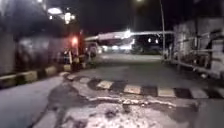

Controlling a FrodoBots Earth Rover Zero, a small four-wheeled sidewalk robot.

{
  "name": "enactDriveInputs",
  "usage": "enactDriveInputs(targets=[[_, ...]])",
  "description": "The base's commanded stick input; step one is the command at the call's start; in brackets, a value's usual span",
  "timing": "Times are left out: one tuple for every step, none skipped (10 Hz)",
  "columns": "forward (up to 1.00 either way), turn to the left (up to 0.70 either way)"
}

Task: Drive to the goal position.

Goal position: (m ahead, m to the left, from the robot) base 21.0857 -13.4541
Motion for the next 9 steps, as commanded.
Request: enactDriveInputs(targets=[[1.0,0.0],[1.0,0.0],[1.0,0.0],[1.0,0.0],[1.0,0.0],[1.0,0.0],[1.0,0.0],[1.0,0.0],[1.0,0.0]])
